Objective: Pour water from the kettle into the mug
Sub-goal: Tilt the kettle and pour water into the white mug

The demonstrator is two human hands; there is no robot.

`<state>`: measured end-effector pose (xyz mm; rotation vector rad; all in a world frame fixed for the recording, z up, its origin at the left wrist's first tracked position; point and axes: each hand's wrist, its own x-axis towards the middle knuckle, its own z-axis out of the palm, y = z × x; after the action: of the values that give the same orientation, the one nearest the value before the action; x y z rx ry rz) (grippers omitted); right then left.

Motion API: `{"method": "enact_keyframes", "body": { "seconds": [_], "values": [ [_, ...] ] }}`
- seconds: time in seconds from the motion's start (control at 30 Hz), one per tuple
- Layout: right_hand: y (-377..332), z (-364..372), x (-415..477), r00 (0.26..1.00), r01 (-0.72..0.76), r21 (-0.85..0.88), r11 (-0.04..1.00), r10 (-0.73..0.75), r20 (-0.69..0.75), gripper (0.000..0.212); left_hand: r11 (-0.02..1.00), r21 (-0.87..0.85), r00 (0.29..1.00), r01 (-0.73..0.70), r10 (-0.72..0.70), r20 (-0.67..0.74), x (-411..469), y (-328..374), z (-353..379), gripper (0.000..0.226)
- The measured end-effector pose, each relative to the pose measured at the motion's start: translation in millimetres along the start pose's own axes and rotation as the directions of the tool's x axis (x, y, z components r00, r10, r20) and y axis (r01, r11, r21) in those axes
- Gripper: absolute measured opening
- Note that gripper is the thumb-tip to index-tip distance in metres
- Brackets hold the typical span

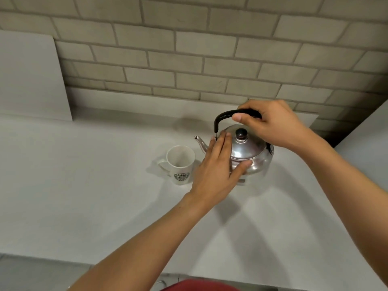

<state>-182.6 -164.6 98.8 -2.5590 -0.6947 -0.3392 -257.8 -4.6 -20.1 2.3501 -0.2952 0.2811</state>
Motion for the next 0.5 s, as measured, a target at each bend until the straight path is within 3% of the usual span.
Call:
{"method": "enact_keyframes", "body": {
  "seconds": [0.5],
  "values": [
    [-46,2,30,0.966,0.214,-0.201,0.956,-0.177,0.186,0.039,0.961,-0.260,0.992,0.095,-0.114,-0.060,-4,-5,5,0.088]
  ]
}}
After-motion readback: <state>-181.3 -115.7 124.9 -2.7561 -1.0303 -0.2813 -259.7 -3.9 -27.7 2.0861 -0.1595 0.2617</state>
